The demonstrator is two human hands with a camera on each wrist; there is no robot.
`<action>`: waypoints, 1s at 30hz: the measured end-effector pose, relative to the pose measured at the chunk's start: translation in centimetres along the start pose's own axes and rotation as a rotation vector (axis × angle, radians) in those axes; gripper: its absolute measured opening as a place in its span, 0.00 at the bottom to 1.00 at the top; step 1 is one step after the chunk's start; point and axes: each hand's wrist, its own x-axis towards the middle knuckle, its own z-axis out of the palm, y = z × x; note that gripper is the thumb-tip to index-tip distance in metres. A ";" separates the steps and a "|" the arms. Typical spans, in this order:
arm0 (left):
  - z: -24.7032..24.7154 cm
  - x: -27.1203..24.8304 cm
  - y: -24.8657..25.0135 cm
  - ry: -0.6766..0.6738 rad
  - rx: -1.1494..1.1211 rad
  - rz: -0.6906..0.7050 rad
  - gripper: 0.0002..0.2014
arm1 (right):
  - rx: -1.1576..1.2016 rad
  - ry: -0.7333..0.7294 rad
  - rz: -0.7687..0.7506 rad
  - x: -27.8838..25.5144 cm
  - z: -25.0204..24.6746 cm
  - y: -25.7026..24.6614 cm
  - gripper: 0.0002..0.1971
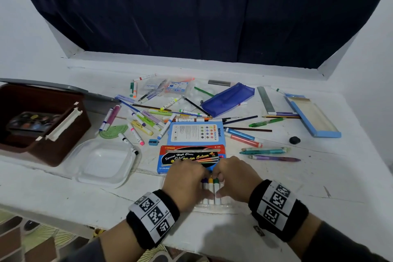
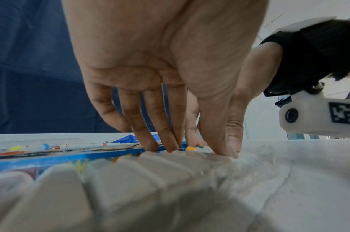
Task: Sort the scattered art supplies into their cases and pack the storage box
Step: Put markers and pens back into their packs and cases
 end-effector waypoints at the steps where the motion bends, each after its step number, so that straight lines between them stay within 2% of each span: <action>1: 0.0 0.0 0.0 0.002 0.004 0.001 0.22 | 0.001 -0.005 -0.002 0.0 -0.1 -0.1 0.21; 8: -0.1 -0.1 -0.2 0.037 -0.067 0.001 0.23 | 0.065 -0.042 0.003 0.1 -1.2 -0.3 0.22; 13: -0.2 -1.1 -1.1 0.058 -0.281 0.001 0.22 | 0.128 -0.062 0.037 0.3 -1.3 -0.1 0.22; 15: -0.1 -1.5 -1.9 0.066 -0.361 -0.018 0.19 | 0.151 -0.054 0.033 0.5 -1.6 -0.1 0.19; 19: -0.4 -2.1 -4.0 0.135 -0.529 -0.069 0.16 | 0.176 0.096 -0.025 1.1 -2.3 -0.6 0.07; 22: -1.4 -2.3 -5.6 0.224 -0.603 -0.109 0.10 | 0.243 0.204 -0.067 2.0 -3.2 -1.6 0.03; 27: -3.6 -2.7 -8.3 0.334 -0.700 -0.132 0.06 | 0.471 0.401 -0.095 4.1 -4.2 -3.3 0.08; 30: -4.6 -3.1 -10.2 0.383 -0.758 -0.151 0.08 | 0.513 0.382 -0.095 5.7 -4.5 -3.7 0.08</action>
